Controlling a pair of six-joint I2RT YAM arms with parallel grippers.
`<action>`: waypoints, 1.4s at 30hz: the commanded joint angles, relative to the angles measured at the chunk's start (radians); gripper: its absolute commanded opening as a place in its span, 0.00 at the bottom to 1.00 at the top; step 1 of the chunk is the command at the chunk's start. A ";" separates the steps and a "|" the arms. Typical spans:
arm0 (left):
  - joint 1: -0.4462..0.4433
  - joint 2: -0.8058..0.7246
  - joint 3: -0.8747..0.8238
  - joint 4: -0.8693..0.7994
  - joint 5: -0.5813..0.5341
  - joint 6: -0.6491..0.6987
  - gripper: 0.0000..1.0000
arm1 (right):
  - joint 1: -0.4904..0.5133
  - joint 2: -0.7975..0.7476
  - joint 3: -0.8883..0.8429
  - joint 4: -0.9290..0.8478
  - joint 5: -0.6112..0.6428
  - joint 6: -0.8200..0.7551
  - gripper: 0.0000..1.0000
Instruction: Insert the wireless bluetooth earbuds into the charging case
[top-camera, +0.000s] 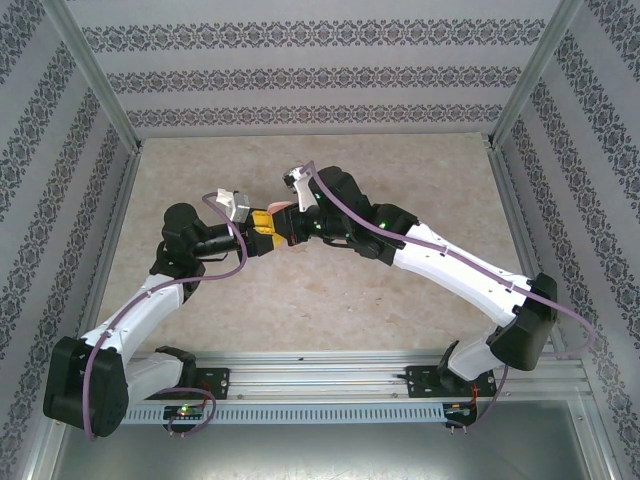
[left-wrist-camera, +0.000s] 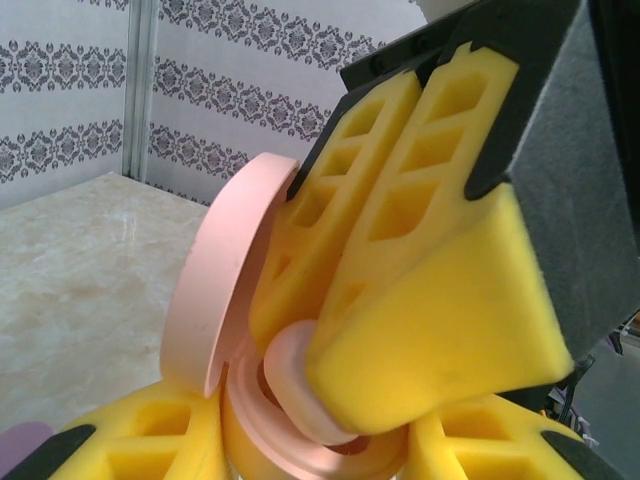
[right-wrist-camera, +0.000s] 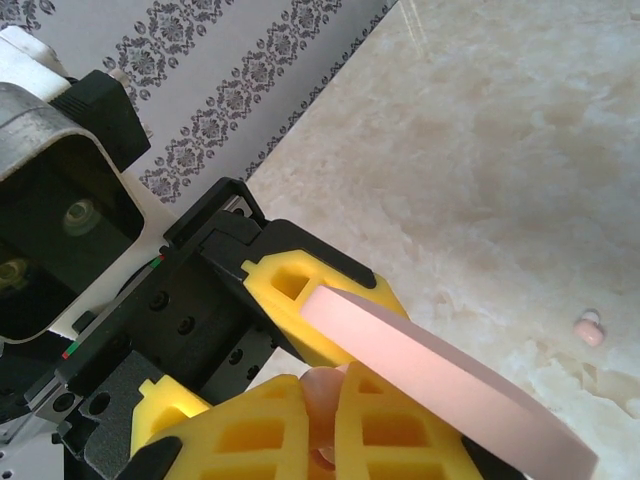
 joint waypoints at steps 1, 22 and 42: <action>-0.011 -0.021 -0.001 0.070 0.033 -0.002 0.31 | -0.011 0.008 -0.026 0.015 0.031 -0.020 0.12; -0.010 -0.039 0.009 -0.027 0.022 0.069 0.32 | -0.011 -0.016 -0.029 -0.042 0.133 0.028 0.32; -0.011 -0.051 -0.003 -0.065 0.016 0.098 0.33 | -0.011 -0.010 0.036 -0.100 0.111 0.120 0.41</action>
